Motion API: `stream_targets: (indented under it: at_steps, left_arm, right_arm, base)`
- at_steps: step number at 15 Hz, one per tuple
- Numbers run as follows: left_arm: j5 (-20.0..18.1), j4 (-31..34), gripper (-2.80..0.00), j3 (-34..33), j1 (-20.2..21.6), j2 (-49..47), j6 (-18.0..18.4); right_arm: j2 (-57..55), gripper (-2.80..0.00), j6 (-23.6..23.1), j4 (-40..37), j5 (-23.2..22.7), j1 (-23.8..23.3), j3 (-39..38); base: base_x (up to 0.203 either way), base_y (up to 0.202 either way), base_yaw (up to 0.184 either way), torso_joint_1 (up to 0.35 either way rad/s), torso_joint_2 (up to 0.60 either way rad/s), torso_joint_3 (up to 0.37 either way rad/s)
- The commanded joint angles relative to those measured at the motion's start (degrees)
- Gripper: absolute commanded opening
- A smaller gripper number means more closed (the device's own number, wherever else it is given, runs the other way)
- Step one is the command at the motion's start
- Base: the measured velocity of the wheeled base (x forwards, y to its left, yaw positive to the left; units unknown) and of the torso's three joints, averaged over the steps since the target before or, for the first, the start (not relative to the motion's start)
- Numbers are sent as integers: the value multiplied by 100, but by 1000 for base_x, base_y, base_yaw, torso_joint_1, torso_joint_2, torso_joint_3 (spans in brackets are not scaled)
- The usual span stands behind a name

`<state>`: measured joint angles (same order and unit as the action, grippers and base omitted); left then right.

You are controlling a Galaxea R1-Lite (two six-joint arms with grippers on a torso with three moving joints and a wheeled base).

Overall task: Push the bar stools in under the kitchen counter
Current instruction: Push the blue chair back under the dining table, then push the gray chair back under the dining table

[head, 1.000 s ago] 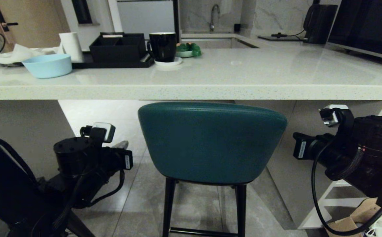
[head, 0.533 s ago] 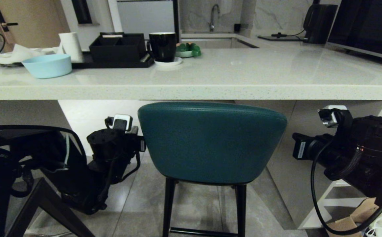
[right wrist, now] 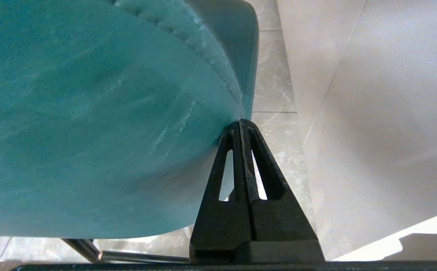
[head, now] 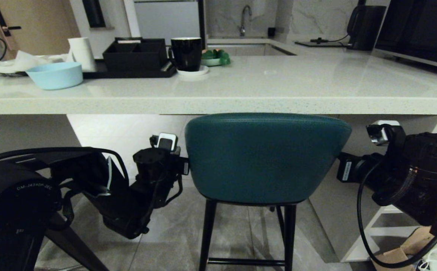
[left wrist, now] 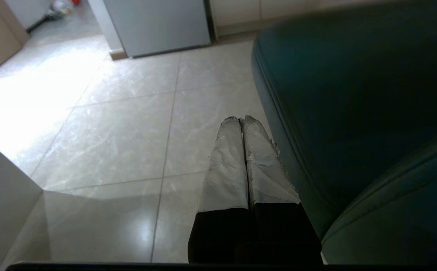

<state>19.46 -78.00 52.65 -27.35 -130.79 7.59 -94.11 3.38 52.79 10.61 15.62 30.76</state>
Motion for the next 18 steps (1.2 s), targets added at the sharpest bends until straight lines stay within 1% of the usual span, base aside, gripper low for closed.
stream_targets:
  at_steps: [1, 3, 6, 8, 13, 14, 15, 16, 17, 18]
  left_arm:
    - [105, 104, -280, 302, -221, -83, -4]
    - [187, 247, -280, 490, -236, -122, -4]
    - [216, 213, -280, 291, -216, -14, -36]
    - [176, 207, -280, -218, -175, 408, -173]
    - [195, 195, -280, -1249, -198, 1366, -572]
    - [297, 202, -280, -1379, -258, 1542, -600]
    - [571, 212, -280, -1392, -421, 1695, -606]
    - [812, 219, -280, -1386, -645, 1859, -608]
    - [941, 225, -280, -1433, -941, 2081, -611]
    - [1058, 243, -280, -1574, -1151, 2316, -605]
  right_arm:
    - [82, -280, 36, 30, 3, -28, 0]
    - [148, -280, 49, 30, 3, -32, -77]
    - [223, -280, 74, 34, 3, -32, -206]
    - [321, -280, 196, 48, 8, -41, -243]
    - [482, -280, 189, 48, 77, -41, -254]
    - [525, -280, 189, 48, 151, -34, -261]
    - [563, -280, 172, 39, 166, -5, -273]
    - [580, -280, 172, 39, 161, 3, -306]
    - [580, -280, 179, 39, 168, -3, -348]
    - [589, -280, 188, 46, 170, -13, -427]
  base:
    - [0, 0, 0, 0, 0, 0]
    - [0, 0, 0, 0, 0, 0]
    - [0, 0, 0, 0, 0, 0]
    - [0, 0, 0, 0, 0, 0]
    - [0, 0, 0, 0, 0, 0]
    - [0, 0, 0, 0, 0, 0]
    - [0, 0, 0, 0, 0, 0]
    - [0, 0, 0, 0, 0, 0]
    - [0, 0, 0, 0, 0, 0]
    - [0, 0, 0, 0, 0, 0]
